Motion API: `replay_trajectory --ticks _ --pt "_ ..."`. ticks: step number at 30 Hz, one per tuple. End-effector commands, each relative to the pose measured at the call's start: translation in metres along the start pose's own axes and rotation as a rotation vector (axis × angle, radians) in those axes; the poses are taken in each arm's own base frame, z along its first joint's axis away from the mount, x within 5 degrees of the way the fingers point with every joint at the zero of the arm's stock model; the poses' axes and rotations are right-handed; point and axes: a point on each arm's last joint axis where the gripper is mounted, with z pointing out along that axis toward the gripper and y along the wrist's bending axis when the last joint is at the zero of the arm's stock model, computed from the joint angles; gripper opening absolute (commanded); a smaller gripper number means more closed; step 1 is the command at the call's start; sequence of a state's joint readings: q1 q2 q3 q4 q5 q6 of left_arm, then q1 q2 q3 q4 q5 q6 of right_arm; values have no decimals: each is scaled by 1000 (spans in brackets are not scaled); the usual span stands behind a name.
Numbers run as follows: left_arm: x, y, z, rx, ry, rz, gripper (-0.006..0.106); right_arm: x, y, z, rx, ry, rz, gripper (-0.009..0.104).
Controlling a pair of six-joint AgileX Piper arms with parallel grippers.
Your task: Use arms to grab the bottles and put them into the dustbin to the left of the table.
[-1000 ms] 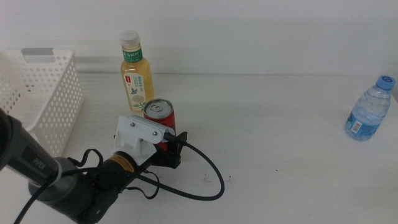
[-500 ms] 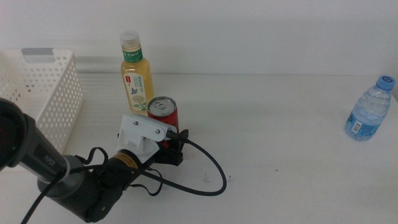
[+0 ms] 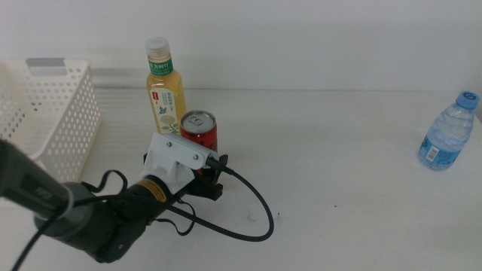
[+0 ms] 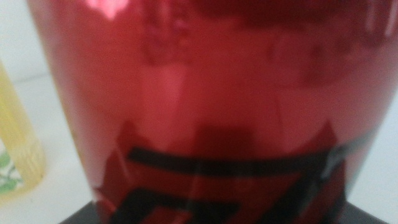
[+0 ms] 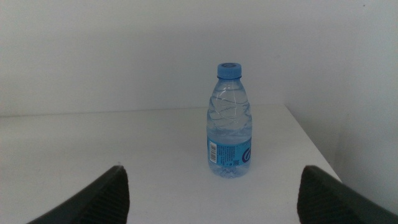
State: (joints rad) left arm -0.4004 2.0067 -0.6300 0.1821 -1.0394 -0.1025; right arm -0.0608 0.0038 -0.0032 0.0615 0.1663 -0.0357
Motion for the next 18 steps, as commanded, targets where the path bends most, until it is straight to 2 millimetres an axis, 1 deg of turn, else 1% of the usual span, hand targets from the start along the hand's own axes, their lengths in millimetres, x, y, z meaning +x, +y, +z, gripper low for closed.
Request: replay_trajectory --ticks 1,5,10,13,18 --pt "-22 -2 -6 16 -74 18 36 0 0 0 0 -9 -12 93" --pt "-44 -4 -21 9 -76 36 36 0 0 0 0 -9 -12 93" --pt "-75 -6 -42 -11 -10 62 36 0 0 0 0 -9 -12 93" --pt "-99 -5 -55 -47 22 5 36 0 0 0 0 -9 -12 93" --pt "-143 0 -67 -122 131 4 36 0 0 0 0 -9 -12 93"
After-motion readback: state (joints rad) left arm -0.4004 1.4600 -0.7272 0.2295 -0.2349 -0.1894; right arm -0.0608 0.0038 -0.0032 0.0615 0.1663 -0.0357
